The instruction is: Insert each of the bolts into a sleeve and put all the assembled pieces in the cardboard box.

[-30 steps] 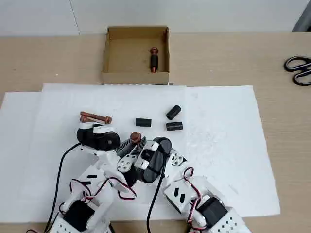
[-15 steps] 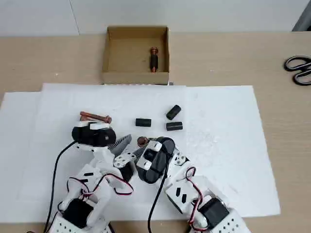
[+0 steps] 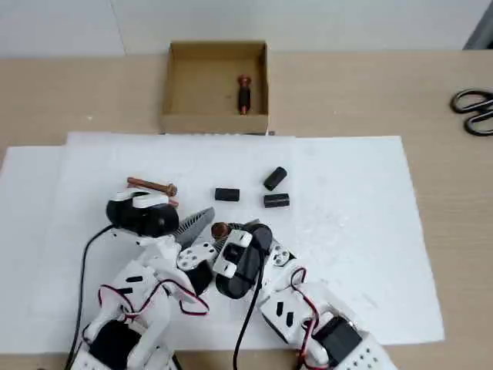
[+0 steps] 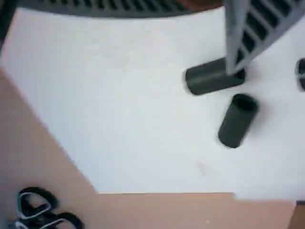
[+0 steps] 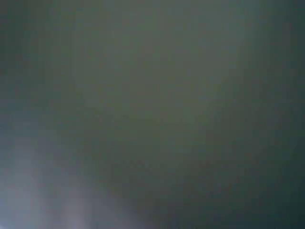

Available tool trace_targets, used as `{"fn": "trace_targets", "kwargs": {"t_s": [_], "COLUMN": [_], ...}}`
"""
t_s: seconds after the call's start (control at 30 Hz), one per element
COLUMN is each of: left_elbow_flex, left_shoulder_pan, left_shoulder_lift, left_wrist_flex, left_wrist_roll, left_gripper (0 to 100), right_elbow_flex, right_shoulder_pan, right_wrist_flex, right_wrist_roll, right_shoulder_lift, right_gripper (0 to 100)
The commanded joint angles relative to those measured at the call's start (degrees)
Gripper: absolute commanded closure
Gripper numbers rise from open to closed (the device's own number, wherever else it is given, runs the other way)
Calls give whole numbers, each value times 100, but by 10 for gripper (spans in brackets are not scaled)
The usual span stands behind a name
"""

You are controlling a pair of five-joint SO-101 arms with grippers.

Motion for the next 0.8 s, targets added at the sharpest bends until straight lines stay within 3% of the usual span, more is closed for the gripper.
{"fn": "trace_targets", "kwargs": {"t_s": [0.0, 0.37, 0.63, 0.77], "left_elbow_flex": [-268, -259, -145, 92], "left_shoulder_pan": [-185, -387, -1257, -1960], "left_shoulder_lift": [-53, -53, -53, -53], "left_wrist_flex": [-26, -26, 18, 141], "left_wrist_roll": [-35, -35, -35, -62], "left_gripper": [711, 996, 995, 995], "right_elbow_flex": [79, 79, 79, 79], "right_shoulder_pan": [13, 136, 145, 576], "right_wrist_flex": [-13, -13, 251, 127], "right_wrist_roll": [44, 44, 44, 35], "right_shoulder_lift": [-57, -57, -57, -66], "right_gripper": [995, 995, 995, 995]}}
